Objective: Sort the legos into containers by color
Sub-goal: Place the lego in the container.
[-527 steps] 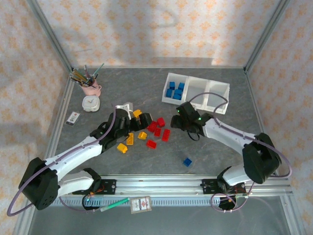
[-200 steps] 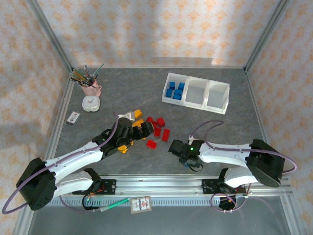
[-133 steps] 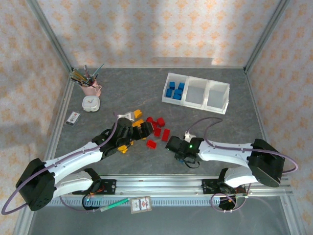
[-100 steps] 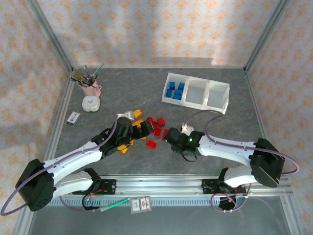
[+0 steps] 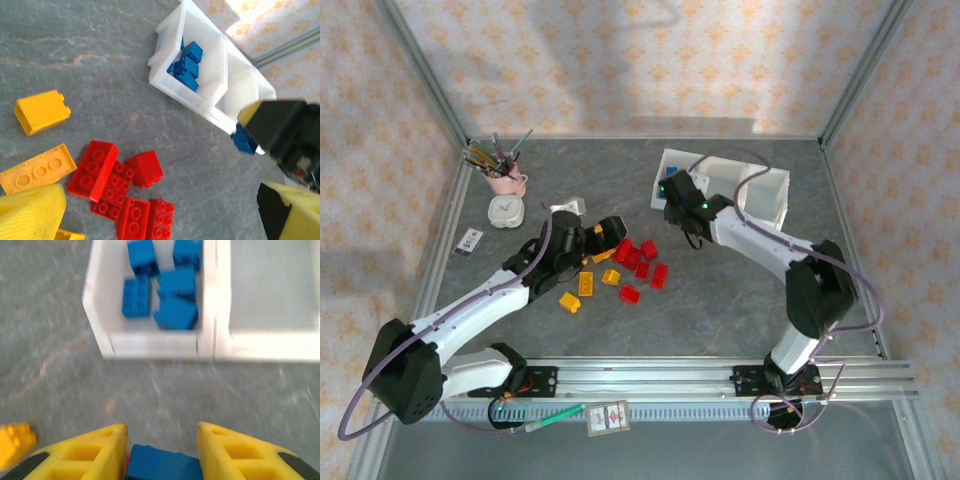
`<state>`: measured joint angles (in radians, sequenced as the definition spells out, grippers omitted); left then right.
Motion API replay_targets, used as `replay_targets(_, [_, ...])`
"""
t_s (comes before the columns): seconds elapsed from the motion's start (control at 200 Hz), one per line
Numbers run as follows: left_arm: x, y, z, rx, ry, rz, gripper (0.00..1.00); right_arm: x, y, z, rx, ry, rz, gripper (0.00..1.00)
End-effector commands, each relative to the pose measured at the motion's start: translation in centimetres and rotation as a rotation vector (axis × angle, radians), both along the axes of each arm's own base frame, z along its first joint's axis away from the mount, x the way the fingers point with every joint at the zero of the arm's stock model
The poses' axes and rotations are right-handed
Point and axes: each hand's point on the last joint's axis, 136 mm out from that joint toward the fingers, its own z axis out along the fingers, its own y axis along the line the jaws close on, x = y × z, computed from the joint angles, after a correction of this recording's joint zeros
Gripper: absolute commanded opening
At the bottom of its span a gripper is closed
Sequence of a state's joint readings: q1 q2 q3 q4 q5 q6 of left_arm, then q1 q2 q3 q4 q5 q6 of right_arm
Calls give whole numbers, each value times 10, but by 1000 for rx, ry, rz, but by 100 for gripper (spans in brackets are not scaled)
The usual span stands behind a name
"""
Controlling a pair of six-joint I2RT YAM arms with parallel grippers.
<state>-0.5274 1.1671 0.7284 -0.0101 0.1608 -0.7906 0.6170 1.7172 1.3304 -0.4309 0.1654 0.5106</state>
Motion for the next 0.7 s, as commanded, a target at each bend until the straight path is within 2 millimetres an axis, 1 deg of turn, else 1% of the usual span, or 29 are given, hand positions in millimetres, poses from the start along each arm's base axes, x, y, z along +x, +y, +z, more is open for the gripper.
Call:
replay_targets(0.0, [17, -7, 22, -18, -64, -25, 99, 43, -1, 14, -46, -82, 30, 39])
replay_targets(0.05, [23, -9, 26, -25, -71, -30, 99, 60, -2, 11, -52, -97, 30, 39])
replay_targets(0.07, [25, -10, 25, -25, -70, -34, 99, 66, -2, 13, -50, -106, 27, 39])
replay_targets(0.12, [29, -12, 26, -29, -73, -38, 99, 81, -5, 6, -57, -100, 24, 39])
replay_targets(0.19, [35, -13, 26, -25, -75, -43, 99, 102, -5, 3, -67, -110, 18, 39])
replay_targets(0.31, [43, -15, 27, -16, -73, -48, 99, 128, -6, -13, -102, -106, 13, 39])
replay_targets(0.37, [45, -15, 29, -13, -75, -49, 99, 138, -5, -18, -108, -103, 10, 43])
replay_targets(0.435, [46, -14, 31, -12, -81, -49, 99, 146, -3, -21, -103, -101, 16, 45])
replay_targets(0.526, [47, -12, 33, -13, -86, -39, 99, 152, 1, -15, -103, -111, 29, 52])
replay_targets(0.596, [46, -11, 36, -14, -90, -37, 99, 152, 3, -7, -99, -114, 39, 54])
replay_targets(0.696, [44, -9, 40, -16, -97, -34, 99, 143, 4, 7, -77, -122, 65, 57])
